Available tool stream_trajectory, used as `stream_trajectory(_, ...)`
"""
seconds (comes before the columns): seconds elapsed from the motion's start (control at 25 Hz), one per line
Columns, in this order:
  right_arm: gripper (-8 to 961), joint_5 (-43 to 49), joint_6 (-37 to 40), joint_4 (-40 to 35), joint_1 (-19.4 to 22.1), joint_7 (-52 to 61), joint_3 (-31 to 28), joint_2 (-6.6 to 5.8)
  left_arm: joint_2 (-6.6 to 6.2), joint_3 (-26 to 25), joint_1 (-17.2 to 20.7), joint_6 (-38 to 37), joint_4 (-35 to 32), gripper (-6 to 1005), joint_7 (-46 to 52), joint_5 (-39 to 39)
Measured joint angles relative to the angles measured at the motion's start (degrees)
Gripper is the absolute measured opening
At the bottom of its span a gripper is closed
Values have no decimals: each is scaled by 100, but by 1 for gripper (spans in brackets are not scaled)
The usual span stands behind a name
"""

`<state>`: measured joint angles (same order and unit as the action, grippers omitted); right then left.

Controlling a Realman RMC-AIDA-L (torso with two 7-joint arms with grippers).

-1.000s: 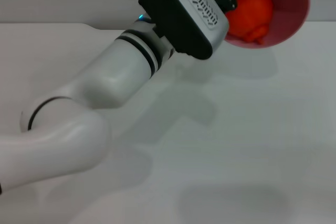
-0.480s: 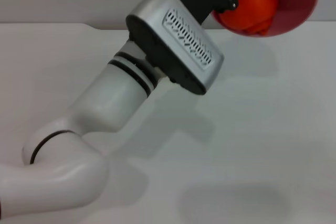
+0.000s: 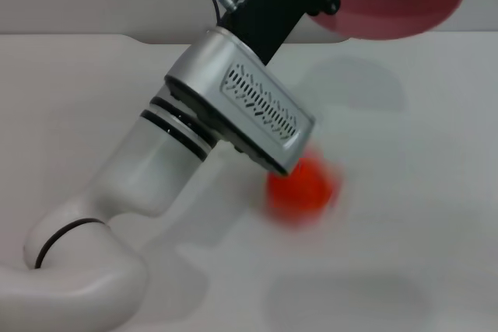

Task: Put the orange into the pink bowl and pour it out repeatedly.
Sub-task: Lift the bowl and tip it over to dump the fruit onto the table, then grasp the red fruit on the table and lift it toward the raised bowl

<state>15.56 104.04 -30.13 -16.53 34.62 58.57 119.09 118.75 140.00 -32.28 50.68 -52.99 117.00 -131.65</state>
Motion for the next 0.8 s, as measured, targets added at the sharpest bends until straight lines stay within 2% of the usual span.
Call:
stream_trajectory(0.08, 497, 0, 2, 0, -19, 0, 20, 0, -7, 47, 55, 310, 72, 43, -67, -115)
stream_trajectory(0.32, 496, 0, 3, -1, -54, -2, 45, 0, -18, 20, 42, 113, 50, 43, 183, -135)
stream_trajectory(0.36, 496, 0, 3, -1, -54, -2, 47, 0, -48, -111, 42, -176, -73, 43, 683, -159)
stream_trajectory(0.44, 496, 0, 4, -1, -47, -3, 49, 0, -64, -215, 47, -341, -132, 43, 1029, -231)
stream_trajectory(0.64, 496, 0, 15, -1, -29, -4, 50, 0, -131, -818, -51, -1250, -198, 43, 2752, -849)
stream_trajectory(0.72, 496, 0, 19, -1, -25, -3, 47, 0, -131, -818, -51, -1250, -198, 43, 2752, -849)
stream_trajectory(0.8, 496, 0, 21, -1, -30, -3, 47, 0, -140, -1148, -250, -2247, -274, 43, 3420, -1219)
